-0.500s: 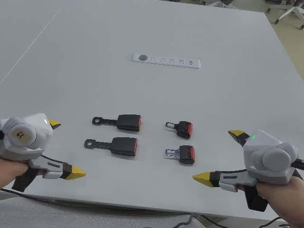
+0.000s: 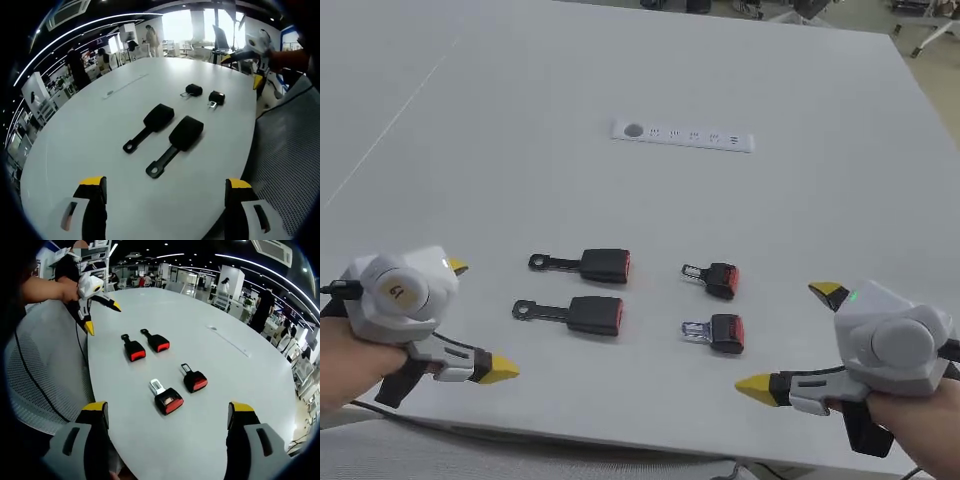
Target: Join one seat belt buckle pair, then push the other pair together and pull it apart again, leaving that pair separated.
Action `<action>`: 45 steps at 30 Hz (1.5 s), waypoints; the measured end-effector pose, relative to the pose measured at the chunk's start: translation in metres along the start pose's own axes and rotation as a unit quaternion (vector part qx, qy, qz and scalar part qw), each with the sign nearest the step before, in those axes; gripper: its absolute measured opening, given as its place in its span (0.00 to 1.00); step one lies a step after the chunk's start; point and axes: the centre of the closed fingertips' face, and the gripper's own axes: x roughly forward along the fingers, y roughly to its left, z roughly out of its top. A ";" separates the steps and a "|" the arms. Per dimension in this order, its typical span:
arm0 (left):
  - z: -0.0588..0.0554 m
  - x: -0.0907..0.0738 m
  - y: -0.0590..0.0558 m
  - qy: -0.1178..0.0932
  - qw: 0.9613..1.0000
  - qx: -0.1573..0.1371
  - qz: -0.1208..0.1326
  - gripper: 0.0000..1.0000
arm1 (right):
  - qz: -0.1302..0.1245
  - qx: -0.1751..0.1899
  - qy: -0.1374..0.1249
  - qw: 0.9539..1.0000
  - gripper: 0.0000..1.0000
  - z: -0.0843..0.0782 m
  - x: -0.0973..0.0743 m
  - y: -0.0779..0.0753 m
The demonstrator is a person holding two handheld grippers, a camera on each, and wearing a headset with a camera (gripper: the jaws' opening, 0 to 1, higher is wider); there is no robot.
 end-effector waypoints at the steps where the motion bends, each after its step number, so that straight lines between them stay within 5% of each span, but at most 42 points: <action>1: 0.000 0.000 0.000 -0.001 1.000 0.001 -0.001 1.00 | -0.006 -0.001 0.000 1.000 1.00 0.000 -0.001 -0.002; 45: 0.007 -0.002 -0.008 -0.007 1.000 0.018 -0.002 1.00 | 0.005 -0.021 -0.005 1.000 0.92 0.000 -0.001 0.005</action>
